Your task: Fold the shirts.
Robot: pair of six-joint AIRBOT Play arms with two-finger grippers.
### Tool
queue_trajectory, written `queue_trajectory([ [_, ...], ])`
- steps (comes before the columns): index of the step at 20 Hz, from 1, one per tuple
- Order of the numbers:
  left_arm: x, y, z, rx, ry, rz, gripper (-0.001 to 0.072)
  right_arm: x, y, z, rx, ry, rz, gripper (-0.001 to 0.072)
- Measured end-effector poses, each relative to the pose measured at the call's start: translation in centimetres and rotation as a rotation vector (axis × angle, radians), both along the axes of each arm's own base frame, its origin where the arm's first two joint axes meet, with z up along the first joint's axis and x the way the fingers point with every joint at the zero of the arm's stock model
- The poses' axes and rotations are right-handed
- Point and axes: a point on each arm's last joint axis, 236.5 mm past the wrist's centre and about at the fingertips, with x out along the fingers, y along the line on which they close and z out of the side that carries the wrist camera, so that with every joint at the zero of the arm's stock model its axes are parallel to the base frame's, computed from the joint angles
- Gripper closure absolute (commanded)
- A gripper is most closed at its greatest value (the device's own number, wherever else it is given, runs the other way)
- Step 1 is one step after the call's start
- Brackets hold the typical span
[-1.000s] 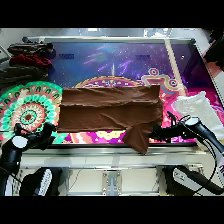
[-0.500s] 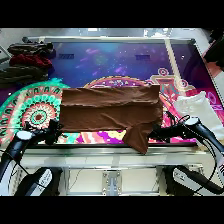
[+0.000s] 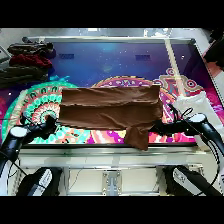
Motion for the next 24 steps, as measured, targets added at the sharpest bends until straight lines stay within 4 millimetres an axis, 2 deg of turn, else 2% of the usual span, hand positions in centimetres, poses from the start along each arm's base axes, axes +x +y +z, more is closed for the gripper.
queue_trajectory([
  [3, -0.1, -0.3, 3.4, 0.072, -0.071, -0.104, 0.0698, 1.1, -0.8, 3.7, -0.066, -0.138, 0.018, 0.07],
  [7, 1.6, 0.7, 7.4, 0.163, -0.177, -0.145, 0.0699, 4.9, -2.2, 8.3, -0.126, -0.319, -0.049, 0.0701],
  [11, 5.7, 1.5, 11.0, 0.25, -0.25, -0.233, 0.0699, 10.7, -3.0, 12.9, -0.115, -0.472, -0.129, 0.0701],
  [14, 10.2, 1.7, 11.9, 0.294, -0.26, -0.316, 0.0699, 15.4, -2.6, 14.5, -0.11, -0.54, -0.132, 0.0702],
  [16, 13.0, 1.6, 11.0, 0.309, -0.236, -0.366, 0.0699, 18.8, -1.7, 14.0, -0.109, -0.554, -0.121, 0.0702],
  [20, 18.0, 1.4, 7.2, 0.325, -0.167, -0.443, 0.0699, 25.3, -0.8, 10.4, -0.116, -0.53, -0.124, 0.0701],
  [22, 20.0, 1.3, 5.1, 0.344, -0.136, -0.475, 0.0699, 27.5, -0.8, 8.0, -0.122, -0.504, -0.134, 0.0701],
  [24, 21.5, 1.3, 3.1, 0.359, -0.103, -0.495, 0.07, 28.8, -1.2, 5.3, -0.135, -0.463, -0.155, 0.0701],
])
